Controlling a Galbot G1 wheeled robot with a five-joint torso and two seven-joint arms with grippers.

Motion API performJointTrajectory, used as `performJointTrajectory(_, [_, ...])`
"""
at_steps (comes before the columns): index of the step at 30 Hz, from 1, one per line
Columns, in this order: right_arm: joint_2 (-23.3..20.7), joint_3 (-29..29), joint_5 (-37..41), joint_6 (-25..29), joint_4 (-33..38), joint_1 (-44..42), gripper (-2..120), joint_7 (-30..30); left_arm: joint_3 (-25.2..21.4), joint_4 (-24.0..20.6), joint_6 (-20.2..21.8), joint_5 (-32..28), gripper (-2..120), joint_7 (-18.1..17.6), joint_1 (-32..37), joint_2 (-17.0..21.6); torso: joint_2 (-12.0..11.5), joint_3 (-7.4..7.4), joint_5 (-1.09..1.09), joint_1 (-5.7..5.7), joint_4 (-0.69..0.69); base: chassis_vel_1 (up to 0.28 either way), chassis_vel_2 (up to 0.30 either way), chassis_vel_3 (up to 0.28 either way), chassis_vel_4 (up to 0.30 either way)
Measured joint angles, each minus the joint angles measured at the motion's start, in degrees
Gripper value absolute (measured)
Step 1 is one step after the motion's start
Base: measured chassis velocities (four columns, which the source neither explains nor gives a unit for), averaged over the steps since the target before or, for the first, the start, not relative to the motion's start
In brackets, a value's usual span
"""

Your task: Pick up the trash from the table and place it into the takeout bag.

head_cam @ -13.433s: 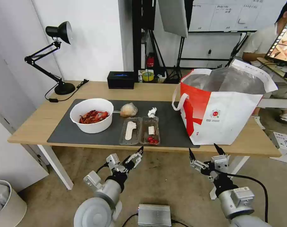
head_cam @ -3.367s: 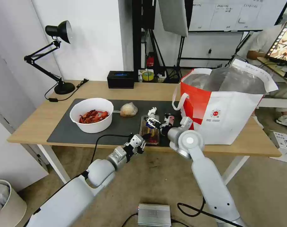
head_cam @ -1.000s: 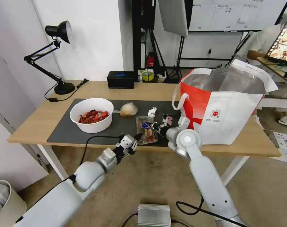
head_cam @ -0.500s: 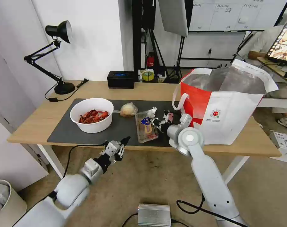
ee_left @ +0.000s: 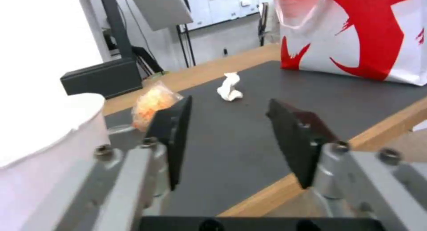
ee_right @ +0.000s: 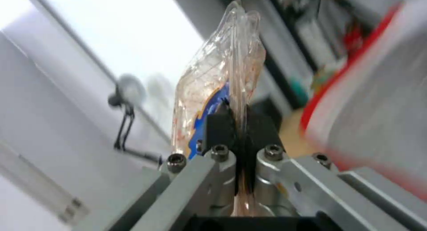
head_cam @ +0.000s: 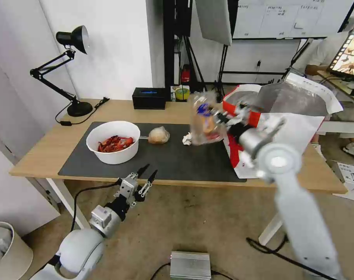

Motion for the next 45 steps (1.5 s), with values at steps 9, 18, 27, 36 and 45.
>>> performJointTrajectory(9, [-10.4, 6.8, 4.4, 4.0, 1.5, 1.4, 0, 1.6, 0.4, 1.7, -0.9, 0.2, 92, 0.0, 0.3, -1.2, 0.0, 0.0, 0.0, 0.0, 0.0, 0.0, 0.0, 0.0, 0.0])
performJointTrajectory(18, [-15.9, 7.5, 1.7, 7.9, -5.3, 5.5, 0, 1.4, 0.8, 1.9, -1.2, 0.1, 100, 0.1, 0.3, -1.6, 0.0, 0.0, 0.0, 0.0, 0.0, 0.0, 0.0, 0.0, 0.0])
performJointTrajectory(27, [-17.7, 5.5, -11.2, 10.8, -11.9, 6.4, 0, -4.1, 1.4, 1.7, -1.5, 0.1, 100, 0.1, 0.2, -2.1, 0.0, 0.0, -0.01, 0.01, 0.01, 0.0, 0.0, 0.0, 0.0])
performJointTrajectory(36, [-16.9, 5.2, -17.1, 12.2, -12.3, -0.4, 0, -7.8, 2.2, 1.7, -2.0, 0.3, 100, 0.1, 0.1, -2.3, 0.0, 0.01, 0.0, 0.01, 0.0, 0.0, 0.0, 0.0, 0.0])
performJointTrajectory(45, [-16.7, 5.1, -14.5, 11.6, -10.0, -2.5, 0, -5.2, 2.6, 1.7, -2.1, 0.6, 100, 0.1, 0.1, -2.7, 0.0, 0.01, -0.01, 0.01, 0.0, 0.0, 0.0, 0.0, 0.0])
